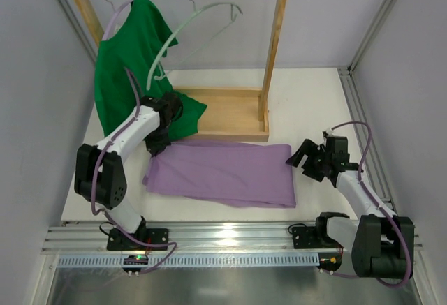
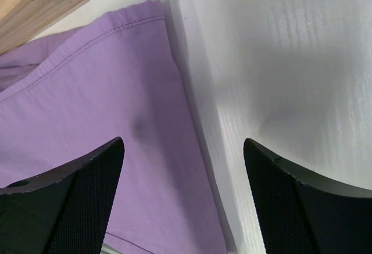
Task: Place the trousers on the hanger
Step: Fold the trousers
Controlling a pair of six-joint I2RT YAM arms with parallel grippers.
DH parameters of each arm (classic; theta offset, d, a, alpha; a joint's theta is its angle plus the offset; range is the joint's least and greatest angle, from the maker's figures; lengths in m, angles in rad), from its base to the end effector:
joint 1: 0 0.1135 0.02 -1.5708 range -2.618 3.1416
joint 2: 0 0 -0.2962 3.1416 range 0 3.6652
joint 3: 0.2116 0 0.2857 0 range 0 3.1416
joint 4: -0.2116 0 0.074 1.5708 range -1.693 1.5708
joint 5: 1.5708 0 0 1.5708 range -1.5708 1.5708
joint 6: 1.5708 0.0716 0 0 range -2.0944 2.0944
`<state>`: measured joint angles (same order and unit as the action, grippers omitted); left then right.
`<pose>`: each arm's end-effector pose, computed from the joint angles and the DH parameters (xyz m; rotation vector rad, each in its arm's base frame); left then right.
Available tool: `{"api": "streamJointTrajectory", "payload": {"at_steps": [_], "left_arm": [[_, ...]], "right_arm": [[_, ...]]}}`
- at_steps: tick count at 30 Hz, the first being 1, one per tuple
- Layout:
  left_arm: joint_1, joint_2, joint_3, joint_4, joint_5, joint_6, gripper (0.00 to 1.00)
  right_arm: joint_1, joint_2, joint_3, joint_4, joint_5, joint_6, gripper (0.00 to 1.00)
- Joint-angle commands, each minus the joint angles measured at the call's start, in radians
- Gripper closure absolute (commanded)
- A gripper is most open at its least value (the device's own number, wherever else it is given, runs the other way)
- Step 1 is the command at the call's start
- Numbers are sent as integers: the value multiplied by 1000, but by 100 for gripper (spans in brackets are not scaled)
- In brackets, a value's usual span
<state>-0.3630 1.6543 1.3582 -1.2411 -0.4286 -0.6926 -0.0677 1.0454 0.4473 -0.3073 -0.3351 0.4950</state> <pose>0.3229 -0.0908 0.2455 -0.4783 2.8125 0.5122 0.2246 0.0084 0.1506 0.5531 2.4395 0.5957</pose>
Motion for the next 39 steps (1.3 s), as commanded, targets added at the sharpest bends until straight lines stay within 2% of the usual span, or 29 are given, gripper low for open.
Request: {"api": "streamJointTrajectory", "payload": {"at_steps": [1,6,9,10,15,17,18,21,22,23,25,27,28,29,32,34,35,36,39], "left_arm": [[30,33,-62,159,-42,80,100],[30,1,-131,368,-45,130,99],[30,15,-153,345,-58,108,72],[30,16,-154,338,-61,107,58],[3,-97,-169,304,-50,96,45],[-26,-137,-165,299,2,100,39],[-36,-177,-165,295,20,100,39],[-56,-244,-188,304,106,102,38],[-56,-261,-194,311,128,100,38],[-56,-277,-199,313,142,100,38],[-54,-324,-212,310,149,94,36],[-54,-358,-223,313,168,88,34],[-54,-391,-223,327,186,91,34],[-54,-413,-226,334,198,93,34],[-53,-487,-203,341,223,102,30],[-54,-510,-151,333,225,119,23],[-51,-518,-130,319,211,134,4],[-51,-521,-110,307,191,145,0],[-51,-513,-33,276,157,176,0]], "right_arm": [[-3,-19,-5,46,-68,-35,14],[-1,-50,-1,42,-223,-76,14],[9,-97,5,19,-240,-66,14],[12,-120,8,11,-233,-50,14],[67,-223,21,37,-246,28,14],[155,-214,42,63,-199,62,15],[242,-202,53,74,-177,71,16],[377,-106,82,160,-108,117,23],[473,-75,100,187,-96,125,25],[517,-39,112,235,-67,129,27],[619,103,146,301,-70,131,33],[661,232,166,440,-148,152,40],[687,349,171,477,-175,160,48],[704,396,169,546,-192,166,50],[767,521,130,615,-159,156,53],[782,560,67,669,-150,168,53],[783,586,45,732,-160,177,53],[783,588,6,746,-154,181,53],[781,542,-60,757,-139,180,53]]}}
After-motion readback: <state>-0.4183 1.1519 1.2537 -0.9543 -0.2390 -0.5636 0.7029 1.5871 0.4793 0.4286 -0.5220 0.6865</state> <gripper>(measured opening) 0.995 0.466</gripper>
